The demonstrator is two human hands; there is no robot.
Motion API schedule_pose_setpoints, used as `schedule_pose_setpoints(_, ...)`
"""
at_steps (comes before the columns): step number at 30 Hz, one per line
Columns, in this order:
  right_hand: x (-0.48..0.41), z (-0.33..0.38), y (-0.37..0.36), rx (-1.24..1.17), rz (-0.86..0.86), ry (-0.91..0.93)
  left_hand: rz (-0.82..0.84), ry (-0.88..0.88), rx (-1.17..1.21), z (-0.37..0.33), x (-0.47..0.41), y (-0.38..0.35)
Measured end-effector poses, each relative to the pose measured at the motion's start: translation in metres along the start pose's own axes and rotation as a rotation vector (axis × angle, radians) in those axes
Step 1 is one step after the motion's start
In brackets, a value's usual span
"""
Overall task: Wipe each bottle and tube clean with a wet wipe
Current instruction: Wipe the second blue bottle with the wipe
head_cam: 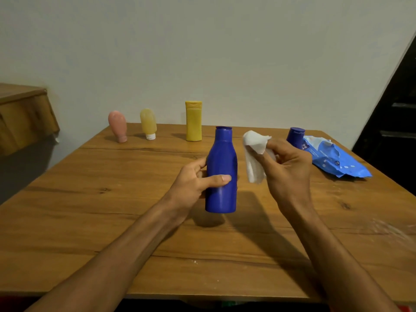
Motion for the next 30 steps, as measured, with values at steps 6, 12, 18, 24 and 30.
schedule_pose_setpoints(6,0.007,-0.003,-0.019,0.04,0.141,-0.053,0.063,0.088,0.208,0.007,0.001,-0.005)
schedule_pose_setpoints(12,0.005,-0.011,-0.022,0.18,0.287,-0.077,0.048,0.131,0.369,0.007,0.0,-0.006)
schedule_pose_setpoints(18,0.018,0.002,-0.036,0.317,0.313,0.105,-0.002,0.12,0.27,0.01,-0.002,-0.004)
schedule_pose_setpoints(24,0.039,0.007,-0.058,0.568,0.471,0.268,0.013,0.12,0.123,0.014,-0.003,-0.002)
schedule_pose_setpoints(30,0.035,0.006,-0.052,0.575,0.391,0.278,0.017,0.127,0.156,0.015,-0.004,-0.002)
Point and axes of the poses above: each hand's wrist, its own x-axis away from the middle knuckle, its own y-axis out of the back of the hand, z = x × y, the point moved 6 cm from there along -x, towards the middle knuckle, and after that the axes turned 8 degrees about -y, right-handed, at the moved point
